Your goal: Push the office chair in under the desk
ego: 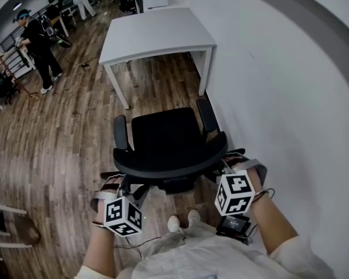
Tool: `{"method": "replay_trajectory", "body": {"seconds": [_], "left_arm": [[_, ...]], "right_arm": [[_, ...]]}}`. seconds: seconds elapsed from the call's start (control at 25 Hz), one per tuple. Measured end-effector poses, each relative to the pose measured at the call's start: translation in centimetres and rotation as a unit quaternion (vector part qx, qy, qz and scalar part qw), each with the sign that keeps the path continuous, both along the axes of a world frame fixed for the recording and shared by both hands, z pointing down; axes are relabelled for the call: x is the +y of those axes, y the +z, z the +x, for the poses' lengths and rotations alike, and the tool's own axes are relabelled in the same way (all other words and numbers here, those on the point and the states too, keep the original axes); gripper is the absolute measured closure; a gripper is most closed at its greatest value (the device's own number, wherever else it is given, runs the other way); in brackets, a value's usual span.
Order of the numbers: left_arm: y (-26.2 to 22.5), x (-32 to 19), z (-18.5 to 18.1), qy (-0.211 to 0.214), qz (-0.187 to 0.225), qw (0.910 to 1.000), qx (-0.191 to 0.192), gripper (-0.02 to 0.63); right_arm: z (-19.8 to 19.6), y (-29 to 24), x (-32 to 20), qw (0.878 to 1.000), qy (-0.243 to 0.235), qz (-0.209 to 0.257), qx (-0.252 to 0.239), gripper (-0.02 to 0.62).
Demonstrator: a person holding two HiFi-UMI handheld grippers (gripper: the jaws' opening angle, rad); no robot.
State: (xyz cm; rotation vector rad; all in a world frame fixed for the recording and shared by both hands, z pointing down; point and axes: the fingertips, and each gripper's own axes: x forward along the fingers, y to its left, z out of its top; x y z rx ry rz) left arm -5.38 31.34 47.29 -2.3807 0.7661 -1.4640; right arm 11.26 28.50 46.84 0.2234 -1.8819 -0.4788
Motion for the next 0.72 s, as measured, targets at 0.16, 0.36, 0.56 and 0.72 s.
{"method": "replay_trajectory", "body": {"seconds": [0.16, 0.36, 0.56, 0.72], "left_arm": [[0.1, 0.0, -0.3, -0.003, -0.007, 0.9999, -0.009, 0.468], [0.2, -0.5, -0.4, -0.008, -0.015, 0.9998, -0.014, 0.471], [0.5, -1.7, -0.3, -0.011, -0.017, 0.9997, -0.013, 0.472], [0.4, -2.6, -0.5, -0.012, -0.019, 0.9996, -0.014, 0.474]], "right_arm": [[-0.3, 0.2, 0.1, 1.0, 0.002, -0.001, 0.003, 0.462], [-0.3, 0.1, -0.7, 1.0, 0.009, 0.005, 0.008, 0.462], [-0.2, 0.4, -1.7, 1.0, 0.016, 0.006, 0.014, 0.462], [-0.4, 0.3, -2.7, 1.0, 0.022, 0.007, 0.017, 0.462]]}}
